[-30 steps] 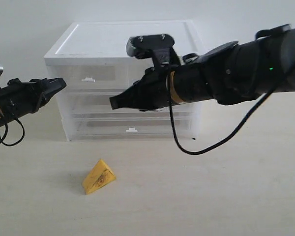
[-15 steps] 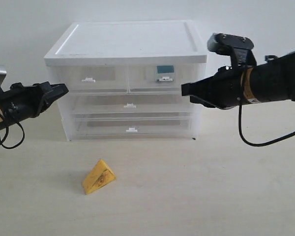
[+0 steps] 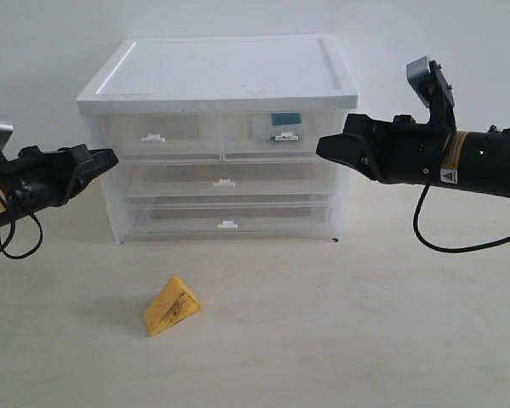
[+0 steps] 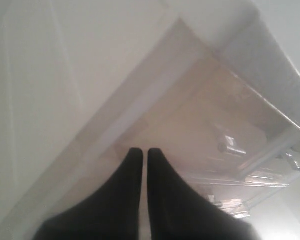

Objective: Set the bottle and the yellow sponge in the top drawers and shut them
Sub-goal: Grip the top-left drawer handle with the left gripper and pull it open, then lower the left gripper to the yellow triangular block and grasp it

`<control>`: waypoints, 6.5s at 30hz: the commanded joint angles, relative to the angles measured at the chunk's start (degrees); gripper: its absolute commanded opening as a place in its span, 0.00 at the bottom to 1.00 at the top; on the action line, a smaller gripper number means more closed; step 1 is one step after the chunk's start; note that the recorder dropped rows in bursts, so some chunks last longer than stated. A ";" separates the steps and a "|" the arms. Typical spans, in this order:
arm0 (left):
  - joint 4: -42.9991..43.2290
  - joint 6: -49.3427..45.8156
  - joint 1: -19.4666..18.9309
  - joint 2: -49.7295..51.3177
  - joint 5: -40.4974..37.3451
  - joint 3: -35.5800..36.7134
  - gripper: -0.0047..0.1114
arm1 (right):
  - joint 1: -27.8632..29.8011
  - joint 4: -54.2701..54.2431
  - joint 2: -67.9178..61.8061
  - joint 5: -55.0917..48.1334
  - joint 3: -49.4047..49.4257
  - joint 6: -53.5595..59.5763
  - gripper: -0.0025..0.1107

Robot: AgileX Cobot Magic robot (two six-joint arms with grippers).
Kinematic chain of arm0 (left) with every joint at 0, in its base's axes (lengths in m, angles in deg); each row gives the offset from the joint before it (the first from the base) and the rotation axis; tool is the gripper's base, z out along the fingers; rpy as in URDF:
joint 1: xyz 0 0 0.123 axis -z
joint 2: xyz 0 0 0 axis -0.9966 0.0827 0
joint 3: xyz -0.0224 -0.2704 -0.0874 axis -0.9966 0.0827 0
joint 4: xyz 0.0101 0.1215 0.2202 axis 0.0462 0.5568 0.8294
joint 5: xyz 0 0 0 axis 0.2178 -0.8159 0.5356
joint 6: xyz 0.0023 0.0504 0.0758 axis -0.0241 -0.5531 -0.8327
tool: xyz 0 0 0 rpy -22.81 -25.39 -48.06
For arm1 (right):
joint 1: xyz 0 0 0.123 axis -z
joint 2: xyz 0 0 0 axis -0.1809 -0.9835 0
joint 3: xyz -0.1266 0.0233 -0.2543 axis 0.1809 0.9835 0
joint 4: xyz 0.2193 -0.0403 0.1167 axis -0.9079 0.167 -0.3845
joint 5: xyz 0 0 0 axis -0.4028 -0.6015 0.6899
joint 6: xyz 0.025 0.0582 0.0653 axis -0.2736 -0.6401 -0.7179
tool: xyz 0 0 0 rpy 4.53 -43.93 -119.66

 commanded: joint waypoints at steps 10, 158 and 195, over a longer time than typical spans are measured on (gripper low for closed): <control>6.65 14.57 1.40 -0.11 2.86 -4.75 0.07 | 0.38 -7.75 -0.68 0.93 -0.22 5.01 0.02; 16.61 -34.45 16.69 -6.14 -25.64 11.27 0.72 | -0.57 -8.29 -0.68 -0.61 -0.22 10.12 0.02; 33.95 -26.35 22.18 -12.68 -26.59 12.52 0.07 | -0.57 -8.28 -0.68 -0.61 -0.22 10.26 0.02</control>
